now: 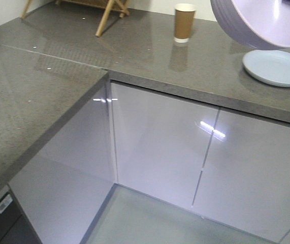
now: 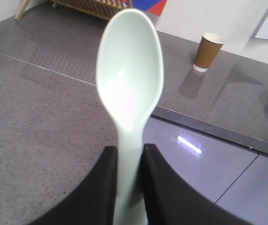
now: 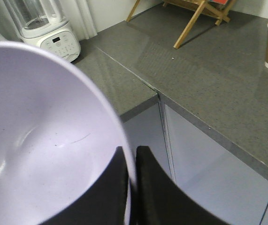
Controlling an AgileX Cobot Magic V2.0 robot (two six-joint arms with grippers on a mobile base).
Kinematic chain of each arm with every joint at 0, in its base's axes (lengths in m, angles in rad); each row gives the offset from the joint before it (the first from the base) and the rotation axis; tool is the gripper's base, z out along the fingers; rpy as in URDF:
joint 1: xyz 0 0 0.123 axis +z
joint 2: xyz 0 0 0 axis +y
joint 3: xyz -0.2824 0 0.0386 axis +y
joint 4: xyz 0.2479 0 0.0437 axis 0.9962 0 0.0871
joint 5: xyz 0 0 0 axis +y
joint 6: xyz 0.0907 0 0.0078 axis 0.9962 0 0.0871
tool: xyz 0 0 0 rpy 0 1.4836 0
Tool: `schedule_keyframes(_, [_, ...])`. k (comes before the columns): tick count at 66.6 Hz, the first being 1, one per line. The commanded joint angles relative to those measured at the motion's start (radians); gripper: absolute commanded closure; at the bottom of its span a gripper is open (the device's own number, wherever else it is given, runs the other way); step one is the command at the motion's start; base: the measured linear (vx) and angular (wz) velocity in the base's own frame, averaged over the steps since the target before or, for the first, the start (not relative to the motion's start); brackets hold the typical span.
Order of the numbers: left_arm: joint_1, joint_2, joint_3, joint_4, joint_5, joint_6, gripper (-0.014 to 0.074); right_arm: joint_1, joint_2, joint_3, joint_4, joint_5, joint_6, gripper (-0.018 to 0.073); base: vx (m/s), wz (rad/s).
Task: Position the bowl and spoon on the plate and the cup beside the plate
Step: 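Turn the base away from the counter holding spoon and bowl, then drive the base toward the counter with the pale blue plate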
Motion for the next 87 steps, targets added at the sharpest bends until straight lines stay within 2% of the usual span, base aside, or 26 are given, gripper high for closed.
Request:
schedule_keyframes(1, [-0.001, -0.009, -0.023, -0.027, -0.061, -0.001, 0.0602, -0.004, -0.023, -0.025, 0.047, -0.044, -0.006, 0.0568, -0.06, -0.36])
schedule_keyframes(87, [-0.001, -0.009, -0.023, -0.027, -0.061, -0.001, 0.0602, -0.004, -0.023, -0.025, 0.047, -0.040, -0.006, 0.0568, -0.03, -0.21])
